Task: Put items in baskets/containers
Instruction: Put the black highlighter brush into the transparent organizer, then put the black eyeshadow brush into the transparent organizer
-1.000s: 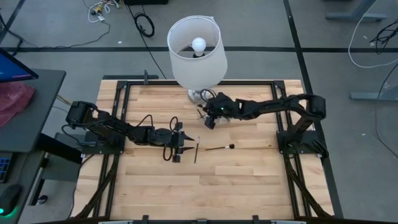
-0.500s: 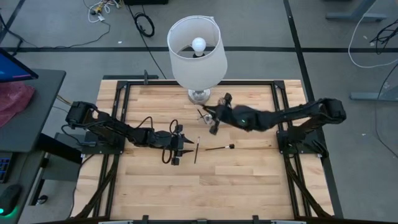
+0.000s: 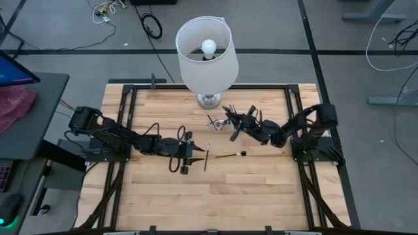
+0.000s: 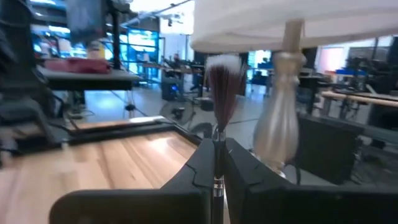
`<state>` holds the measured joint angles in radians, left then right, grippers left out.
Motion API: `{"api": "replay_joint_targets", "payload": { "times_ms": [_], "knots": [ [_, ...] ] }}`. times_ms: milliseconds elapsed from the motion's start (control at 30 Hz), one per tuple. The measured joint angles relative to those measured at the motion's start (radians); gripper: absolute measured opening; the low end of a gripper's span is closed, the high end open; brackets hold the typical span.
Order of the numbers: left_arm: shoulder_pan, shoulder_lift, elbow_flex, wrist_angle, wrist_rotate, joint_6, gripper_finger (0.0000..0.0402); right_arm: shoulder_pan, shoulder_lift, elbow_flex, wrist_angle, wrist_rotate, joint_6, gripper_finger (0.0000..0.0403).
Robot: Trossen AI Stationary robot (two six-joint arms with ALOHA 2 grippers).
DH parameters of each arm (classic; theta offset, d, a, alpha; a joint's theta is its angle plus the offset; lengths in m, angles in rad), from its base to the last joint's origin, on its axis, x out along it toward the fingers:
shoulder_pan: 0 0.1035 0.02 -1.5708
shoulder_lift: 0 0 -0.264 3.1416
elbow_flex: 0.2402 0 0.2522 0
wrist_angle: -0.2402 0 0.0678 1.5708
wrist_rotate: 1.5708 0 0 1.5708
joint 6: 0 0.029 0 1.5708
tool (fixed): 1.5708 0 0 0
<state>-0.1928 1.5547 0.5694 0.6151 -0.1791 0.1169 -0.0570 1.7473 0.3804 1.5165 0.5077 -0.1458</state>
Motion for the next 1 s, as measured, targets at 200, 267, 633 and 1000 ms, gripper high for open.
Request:
{"api": "replay_joint_targets", "payload": {
  "times_ms": [200,267,633,1000],
  "knots": [
    [0.000,0.000,0.000,0.030,0.000,0.008,0.0165,-0.048,0.092,0.034,0.009,-0.001,0.002,0.0016],
    [0.000,0.000,0.000,0.030,0.000,0.008,0.0165,-0.057,0.109,0.038,0.006,-0.001,0.007,0.0020],
    [0.000,0.000,0.000,0.031,-0.055,0.007,0.0165,-0.058,0.110,0.040,-0.050,-0.001,-0.001,0.0071],
    [0.000,0.000,0.000,0.031,-0.064,0.006,0.0165,-0.018,0.110,0.040,0.014,0.001,-0.033,0.0159]
  ]
}}
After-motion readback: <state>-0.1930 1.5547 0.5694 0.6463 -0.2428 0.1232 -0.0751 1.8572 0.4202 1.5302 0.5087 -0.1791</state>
